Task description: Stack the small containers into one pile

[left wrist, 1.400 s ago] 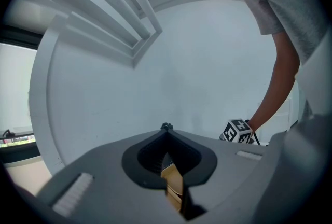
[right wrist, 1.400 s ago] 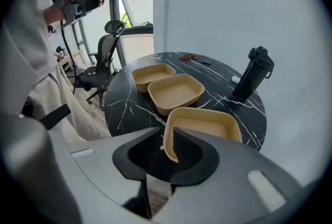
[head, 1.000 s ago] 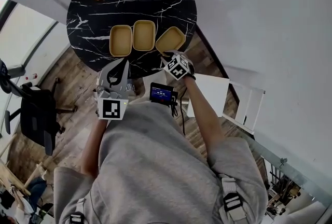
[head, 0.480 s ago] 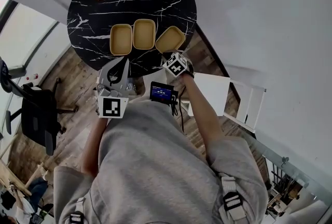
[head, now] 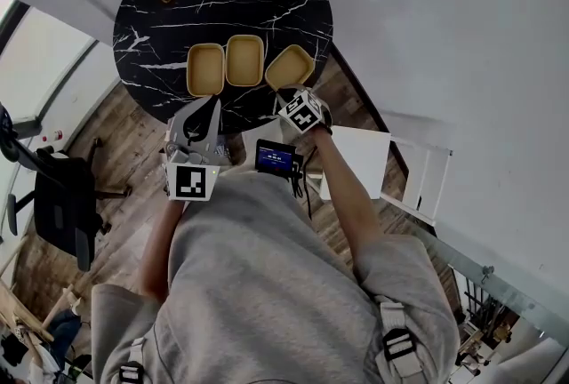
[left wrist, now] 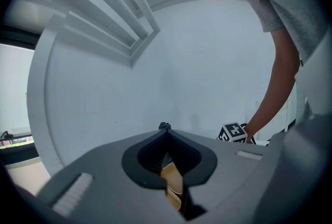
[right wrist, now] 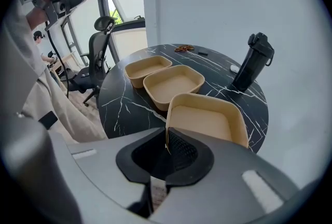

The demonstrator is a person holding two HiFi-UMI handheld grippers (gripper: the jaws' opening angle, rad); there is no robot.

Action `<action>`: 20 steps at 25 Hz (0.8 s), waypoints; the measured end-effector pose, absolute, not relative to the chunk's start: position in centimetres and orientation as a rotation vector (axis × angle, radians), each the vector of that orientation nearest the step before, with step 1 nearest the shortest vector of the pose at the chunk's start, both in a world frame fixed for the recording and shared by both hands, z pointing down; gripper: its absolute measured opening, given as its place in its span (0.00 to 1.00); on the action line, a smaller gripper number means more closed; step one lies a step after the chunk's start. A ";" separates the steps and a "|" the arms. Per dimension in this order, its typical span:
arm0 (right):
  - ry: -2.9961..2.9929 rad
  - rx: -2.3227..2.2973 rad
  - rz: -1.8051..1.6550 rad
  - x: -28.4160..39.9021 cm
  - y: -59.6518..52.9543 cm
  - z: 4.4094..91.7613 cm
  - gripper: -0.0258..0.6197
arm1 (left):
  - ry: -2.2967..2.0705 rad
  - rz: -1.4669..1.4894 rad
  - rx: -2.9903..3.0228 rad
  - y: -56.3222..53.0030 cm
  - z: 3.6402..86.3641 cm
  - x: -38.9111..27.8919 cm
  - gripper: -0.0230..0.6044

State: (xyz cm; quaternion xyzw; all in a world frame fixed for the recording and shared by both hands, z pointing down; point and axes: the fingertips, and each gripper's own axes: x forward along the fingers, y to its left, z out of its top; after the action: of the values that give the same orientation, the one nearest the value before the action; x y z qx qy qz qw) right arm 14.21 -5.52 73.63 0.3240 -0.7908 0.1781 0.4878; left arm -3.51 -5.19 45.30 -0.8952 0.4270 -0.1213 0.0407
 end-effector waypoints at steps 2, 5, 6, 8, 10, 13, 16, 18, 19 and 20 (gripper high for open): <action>-1.923 0.795 0.426 14.3 -5.6 73.2 0.09 | 1.313 -0.353 -2.742 -5.3 45.1 -3.5 0.04; -1.924 0.807 0.407 14.4 -5.8 72.5 0.09 | 1.313 -0.336 -2.744 -5.4 44.8 -3.5 0.04; -1.925 0.814 0.396 14.5 -5.9 72.2 0.09 | 1.311 -0.325 -2.744 -5.4 44.7 -3.5 0.04; -1.922 0.831 0.368 14.7 -6.1 71.5 0.09 | 1.304 -0.300 -2.739 -5.2 44.4 -3.7 0.04; -1.920 0.844 0.343 15.0 -6.3 70.8 0.09 | 1.305 -0.279 -2.733 -5.2 44.3 -3.9 0.04; -1.916 0.853 0.307 15.4 -6.6 69.7 0.09 | 1.322 -0.262 -2.725 -5.2 44.0 -4.4 0.04; -1.914 0.858 0.272 15.5 -6.9 68.7 0.09 | 1.332 -0.274 -2.716 -5.2 43.9 -5.1 0.04; -1.914 0.860 0.246 15.5 -7.1 68.1 0.09 | 1.336 -0.286 -2.714 -5.1 43.9 -5.4 0.04; -1.914 0.861 0.231 15.5 -7.2 67.8 0.09 | 1.338 -0.281 -2.712 -5.1 43.9 -5.5 0.04; -1.914 0.859 0.215 15.5 -7.3 67.4 0.09 | 1.341 -0.273 -2.710 -5.1 43.8 -5.6 0.04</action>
State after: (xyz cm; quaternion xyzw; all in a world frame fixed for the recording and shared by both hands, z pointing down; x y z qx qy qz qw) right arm 15.46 -7.26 67.44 0.3543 -0.7893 0.0885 0.4935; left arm -5.58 -5.09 43.76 -0.8914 0.4412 -0.0897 0.0530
